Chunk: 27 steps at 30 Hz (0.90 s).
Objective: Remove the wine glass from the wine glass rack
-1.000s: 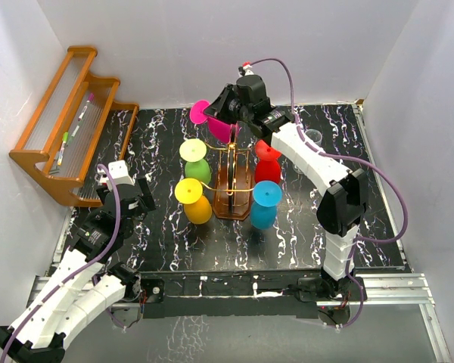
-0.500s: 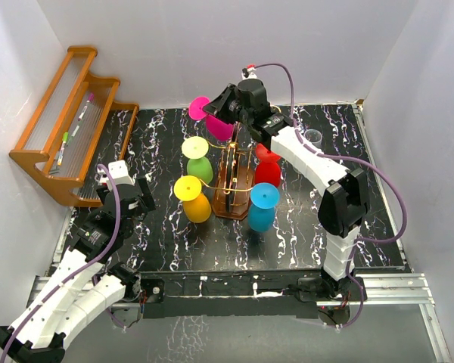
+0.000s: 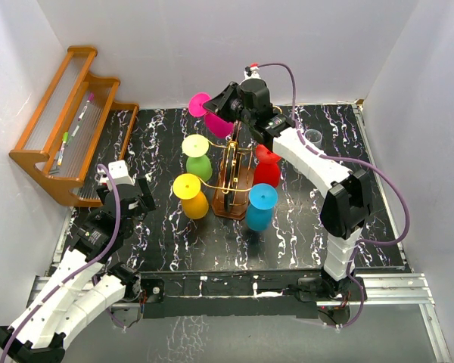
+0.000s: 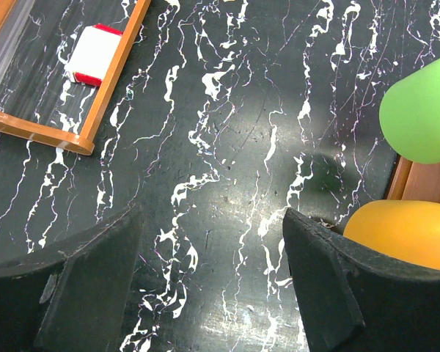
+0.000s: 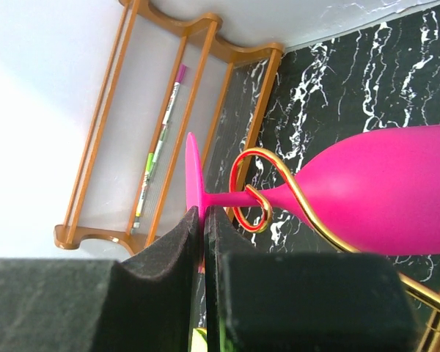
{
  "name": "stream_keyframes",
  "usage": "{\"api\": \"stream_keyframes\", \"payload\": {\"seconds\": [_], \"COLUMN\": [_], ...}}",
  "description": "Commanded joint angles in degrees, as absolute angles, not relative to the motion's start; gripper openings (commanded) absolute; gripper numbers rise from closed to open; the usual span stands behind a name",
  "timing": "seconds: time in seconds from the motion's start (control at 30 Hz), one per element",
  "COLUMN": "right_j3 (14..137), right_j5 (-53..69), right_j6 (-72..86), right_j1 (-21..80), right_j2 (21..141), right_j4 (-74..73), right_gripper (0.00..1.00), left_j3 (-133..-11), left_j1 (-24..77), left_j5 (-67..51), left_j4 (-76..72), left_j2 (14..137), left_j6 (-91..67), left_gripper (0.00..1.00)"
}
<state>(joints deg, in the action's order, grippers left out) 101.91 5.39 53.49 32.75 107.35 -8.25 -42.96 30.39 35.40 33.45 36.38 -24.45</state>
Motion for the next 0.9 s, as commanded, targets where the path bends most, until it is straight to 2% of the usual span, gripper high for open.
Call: {"api": "stream_keyframes", "payload": {"seconds": [0.0, 0.57, 0.87], "right_j3": [105.54, 104.93, 103.95], "right_j5": [6.65, 6.34, 3.36], "right_j6": [54.05, 53.86, 52.48], "right_j1": [32.42, 32.38, 32.35], "right_j2": [107.04, 108.44, 107.13], "right_j4": [-2.44, 2.62, 0.7], "right_gripper": [0.07, 0.07, 0.07], "left_j3": [-42.36, -42.29, -42.31], "left_j1": [30.46, 30.45, 30.42], "left_j5": [36.43, 36.54, 36.61], "left_j4": [33.38, 33.4, 33.4], "left_j2": [36.2, 36.3, 36.52], "left_j6": [-24.2, -24.26, -24.26], "left_gripper": [0.75, 0.76, 0.76]}}
